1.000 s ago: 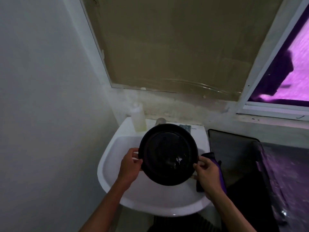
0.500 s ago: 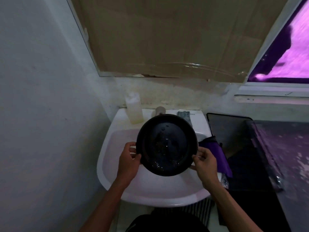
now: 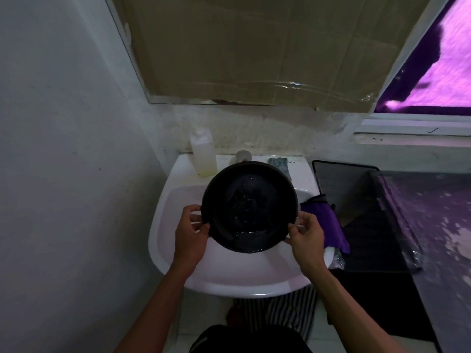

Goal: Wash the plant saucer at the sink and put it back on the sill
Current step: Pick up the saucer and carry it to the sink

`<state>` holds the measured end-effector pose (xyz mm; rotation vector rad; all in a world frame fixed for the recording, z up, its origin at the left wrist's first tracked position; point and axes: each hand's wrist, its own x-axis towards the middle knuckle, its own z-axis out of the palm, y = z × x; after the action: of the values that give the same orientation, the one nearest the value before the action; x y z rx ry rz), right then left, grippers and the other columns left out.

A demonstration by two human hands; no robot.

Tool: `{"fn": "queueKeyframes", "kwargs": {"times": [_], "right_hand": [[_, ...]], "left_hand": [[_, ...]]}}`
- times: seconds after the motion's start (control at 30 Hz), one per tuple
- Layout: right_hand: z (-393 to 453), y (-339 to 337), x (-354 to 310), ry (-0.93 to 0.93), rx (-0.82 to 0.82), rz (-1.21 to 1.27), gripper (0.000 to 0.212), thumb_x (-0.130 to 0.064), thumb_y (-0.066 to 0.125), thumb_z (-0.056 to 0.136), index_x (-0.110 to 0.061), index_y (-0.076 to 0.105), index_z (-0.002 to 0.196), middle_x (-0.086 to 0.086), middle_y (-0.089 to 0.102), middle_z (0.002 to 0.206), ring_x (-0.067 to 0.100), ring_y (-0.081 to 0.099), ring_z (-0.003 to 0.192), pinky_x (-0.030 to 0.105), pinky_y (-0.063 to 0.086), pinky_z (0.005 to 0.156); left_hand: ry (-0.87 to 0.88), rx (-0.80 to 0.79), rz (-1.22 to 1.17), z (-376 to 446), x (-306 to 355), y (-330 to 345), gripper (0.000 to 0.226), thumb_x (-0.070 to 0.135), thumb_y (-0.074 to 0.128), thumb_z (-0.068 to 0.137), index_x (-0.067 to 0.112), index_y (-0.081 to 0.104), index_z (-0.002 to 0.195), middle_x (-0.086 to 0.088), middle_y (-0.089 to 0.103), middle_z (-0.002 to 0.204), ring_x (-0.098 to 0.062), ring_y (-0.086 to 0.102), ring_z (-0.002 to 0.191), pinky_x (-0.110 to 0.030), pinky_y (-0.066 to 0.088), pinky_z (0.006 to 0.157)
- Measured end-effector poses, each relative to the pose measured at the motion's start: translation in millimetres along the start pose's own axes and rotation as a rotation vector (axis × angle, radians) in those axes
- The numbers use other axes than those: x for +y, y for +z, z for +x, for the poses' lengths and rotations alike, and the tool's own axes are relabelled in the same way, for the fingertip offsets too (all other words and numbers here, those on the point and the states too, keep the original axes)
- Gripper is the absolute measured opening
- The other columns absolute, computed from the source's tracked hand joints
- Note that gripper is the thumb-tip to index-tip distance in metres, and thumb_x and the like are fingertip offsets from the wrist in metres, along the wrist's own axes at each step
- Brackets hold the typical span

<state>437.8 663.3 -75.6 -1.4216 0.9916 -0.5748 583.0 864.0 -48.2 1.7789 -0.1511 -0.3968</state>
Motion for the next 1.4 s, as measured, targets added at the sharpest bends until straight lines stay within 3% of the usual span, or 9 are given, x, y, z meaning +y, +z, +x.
{"fn": "queueKeyframes", "kwargs": {"times": [0.23, 0.43, 0.7, 0.83, 1.13, 1.4], "right_hand": [[3.2, 11.9, -12.6, -0.041, 0.036, 0.023, 0.027, 0.004, 0.056, 0.09, -0.017, 0.053, 0.107, 0.014, 0.062, 0.104, 0.028, 0.067, 0.093, 0.043, 0.062, 0.07], [4.2, 19.9, -21.7, -0.069, 0.061, 0.023, 0.025, 0.002, 0.058, 0.09, -0.016, 0.053, 0.107, 0.012, 0.063, 0.106, 0.027, 0.067, 0.095, 0.041, 0.062, 0.071], [1.3, 22.5, -37.8, -0.13, 0.063, 0.051, 0.029, -0.001, 0.06, 0.09, -0.027, 0.052, 0.099, 0.011, 0.061, 0.109, 0.027, 0.064, 0.1, 0.042, 0.061, 0.076], [2.4, 23.5, -45.8, -0.166, 0.061, 0.057, 0.032, -0.002, 0.06, 0.09, -0.032, 0.051, 0.096, 0.01, 0.061, 0.108, 0.026, 0.065, 0.1, 0.039, 0.061, 0.075], [4.5, 24.5, -55.1, -0.225, 0.108, -0.006, 0.029, -0.002, 0.06, 0.089, -0.026, 0.048, 0.1, 0.005, 0.06, 0.104, 0.025, 0.064, 0.099, 0.047, 0.059, 0.081], [4.3, 25.6, -67.7, -0.305, 0.133, 0.0, 0.029, 0.002, 0.06, 0.088, -0.02, 0.046, 0.1, 0.0, 0.057, 0.099, 0.02, 0.062, 0.097, 0.045, 0.059, 0.082]], "left_hand": [[0.046, 0.023, -0.015, 7.9, 10.7, -3.9, 0.046, 0.002, 0.064, 0.088, 0.046, 0.053, 0.095, -0.009, 0.064, 0.096, -0.025, 0.067, 0.09, -0.034, 0.06, 0.072], [0.063, 0.028, -0.019, 14.5, 20.5, -6.1, 0.042, 0.003, 0.064, 0.088, 0.041, 0.054, 0.101, -0.01, 0.064, 0.099, -0.027, 0.066, 0.093, -0.05, 0.059, 0.084], [0.12, 0.032, -0.02, 19.6, 35.1, -7.3, 0.046, 0.005, 0.065, 0.089, 0.048, 0.05, 0.095, -0.007, 0.063, 0.101, -0.023, 0.066, 0.094, -0.048, 0.059, 0.084], [0.143, 0.032, -0.034, 22.1, 39.9, -6.4, 0.045, 0.004, 0.066, 0.088, 0.046, 0.05, 0.094, -0.006, 0.063, 0.1, -0.025, 0.065, 0.096, -0.046, 0.058, 0.084], [0.189, 0.036, 0.015, 24.9, 41.0, -3.8, 0.035, 0.004, 0.066, 0.089, 0.028, 0.048, 0.108, 0.003, 0.061, 0.1, -0.019, 0.065, 0.097, -0.038, 0.056, 0.083], [0.247, 0.054, 0.021, 24.7, 46.6, -5.4, 0.03, 0.0, 0.063, 0.09, 0.019, 0.049, 0.108, 0.008, 0.06, 0.098, -0.015, 0.065, 0.097, -0.032, 0.053, 0.083]]}}
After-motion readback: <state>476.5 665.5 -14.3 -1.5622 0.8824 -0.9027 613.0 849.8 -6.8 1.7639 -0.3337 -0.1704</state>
